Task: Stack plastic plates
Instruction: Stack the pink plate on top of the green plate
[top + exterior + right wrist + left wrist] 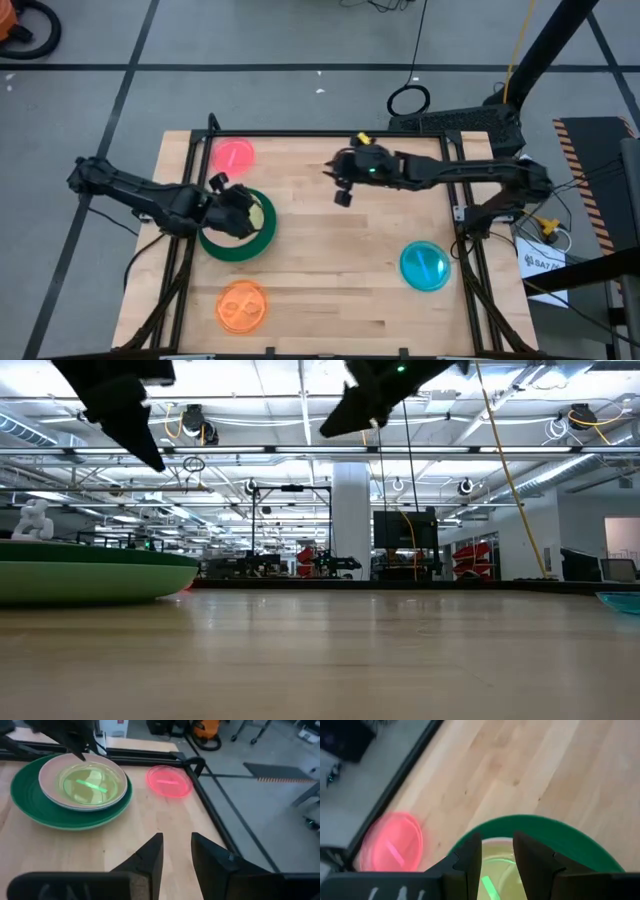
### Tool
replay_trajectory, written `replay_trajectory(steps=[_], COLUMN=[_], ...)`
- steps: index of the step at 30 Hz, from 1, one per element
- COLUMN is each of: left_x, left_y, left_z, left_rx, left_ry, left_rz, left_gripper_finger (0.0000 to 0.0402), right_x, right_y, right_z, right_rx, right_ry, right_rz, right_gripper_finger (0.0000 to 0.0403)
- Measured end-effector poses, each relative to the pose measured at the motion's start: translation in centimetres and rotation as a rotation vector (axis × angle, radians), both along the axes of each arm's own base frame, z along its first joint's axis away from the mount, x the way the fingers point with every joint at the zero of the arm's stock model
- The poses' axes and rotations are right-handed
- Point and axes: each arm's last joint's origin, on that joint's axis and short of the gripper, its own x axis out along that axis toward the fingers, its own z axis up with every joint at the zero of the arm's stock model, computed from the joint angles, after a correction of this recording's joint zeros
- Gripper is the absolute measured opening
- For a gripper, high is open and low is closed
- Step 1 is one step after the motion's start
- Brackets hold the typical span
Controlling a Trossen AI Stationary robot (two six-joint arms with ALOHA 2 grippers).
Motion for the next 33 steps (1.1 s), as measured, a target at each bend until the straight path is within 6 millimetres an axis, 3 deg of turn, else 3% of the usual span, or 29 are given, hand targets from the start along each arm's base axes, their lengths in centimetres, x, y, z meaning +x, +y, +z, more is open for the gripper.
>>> replay_trajectory(steps=[5, 15, 25, 33], left_x=[1.2, 1.9, 2.1, 2.1], left_y=[2.3, 10.9, 20.9, 25.3], left_z=[-1.0, -3.3, -3.9, -5.3], left_rx=[-0.085, -0.240, -0.326, -0.440], left_ry=[0.062, 0.158, 0.156, 0.185], left_rz=[0.108, 0.372, 0.449, 0.474], left_gripper_finger=[0.0120, 0.0120, 0.0120, 0.0120], right_x=[-3.4, -7.7, -8.5, -8.6], right_y=[0.5, 1.1, 1.2, 1.2], right_z=[1.4, 1.5, 1.3, 1.0], right_rx=[-0.044, -0.112, -0.140, -0.127], right_ry=[-0.045, -0.064, -0.057, -0.031], right_rz=[0.019, 0.047, 0.059, 0.058], right_gripper_finger=[0.0092, 0.0092, 0.0092, 0.0092])
